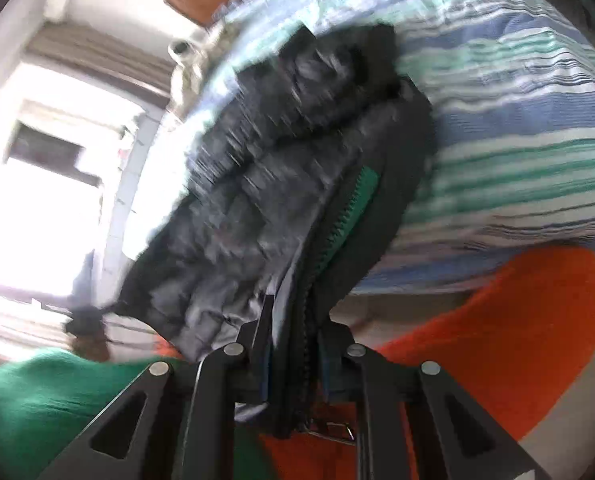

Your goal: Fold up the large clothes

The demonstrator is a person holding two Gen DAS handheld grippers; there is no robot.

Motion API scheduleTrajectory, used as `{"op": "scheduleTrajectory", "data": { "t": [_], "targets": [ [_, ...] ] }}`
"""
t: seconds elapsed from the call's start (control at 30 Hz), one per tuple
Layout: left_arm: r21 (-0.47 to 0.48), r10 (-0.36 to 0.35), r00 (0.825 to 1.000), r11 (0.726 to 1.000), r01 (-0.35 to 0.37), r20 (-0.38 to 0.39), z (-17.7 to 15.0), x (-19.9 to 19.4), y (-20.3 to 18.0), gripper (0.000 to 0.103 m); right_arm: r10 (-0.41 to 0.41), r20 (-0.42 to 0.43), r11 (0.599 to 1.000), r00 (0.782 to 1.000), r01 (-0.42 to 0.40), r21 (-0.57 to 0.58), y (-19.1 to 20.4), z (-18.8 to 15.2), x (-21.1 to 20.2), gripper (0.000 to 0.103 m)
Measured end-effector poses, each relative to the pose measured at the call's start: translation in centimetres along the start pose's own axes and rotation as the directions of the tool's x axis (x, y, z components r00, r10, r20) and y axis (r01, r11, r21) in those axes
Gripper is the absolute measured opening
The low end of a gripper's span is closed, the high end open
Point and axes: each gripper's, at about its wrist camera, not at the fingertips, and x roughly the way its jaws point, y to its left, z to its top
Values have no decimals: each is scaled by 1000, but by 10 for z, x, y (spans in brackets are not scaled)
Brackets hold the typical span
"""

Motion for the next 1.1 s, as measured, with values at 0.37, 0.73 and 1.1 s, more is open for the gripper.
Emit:
{"op": "scheduleTrajectory", "data": {
  "t": [0.37,0.73,1.1],
  "targets": [
    [-16,-63,957,997,71,282,189,52,19,27,40,268,998,963,-23,-64,-7,187,43,17],
    [-156,-81,987,982,103,138,223,132,49,67,38,286,959,958,-115,258,-102,240,130,47],
    [-70,26,993,997,-18,118,216,139,68,102,-174,247,984,953,178,6,-61,263,140,86]
  ]
}}
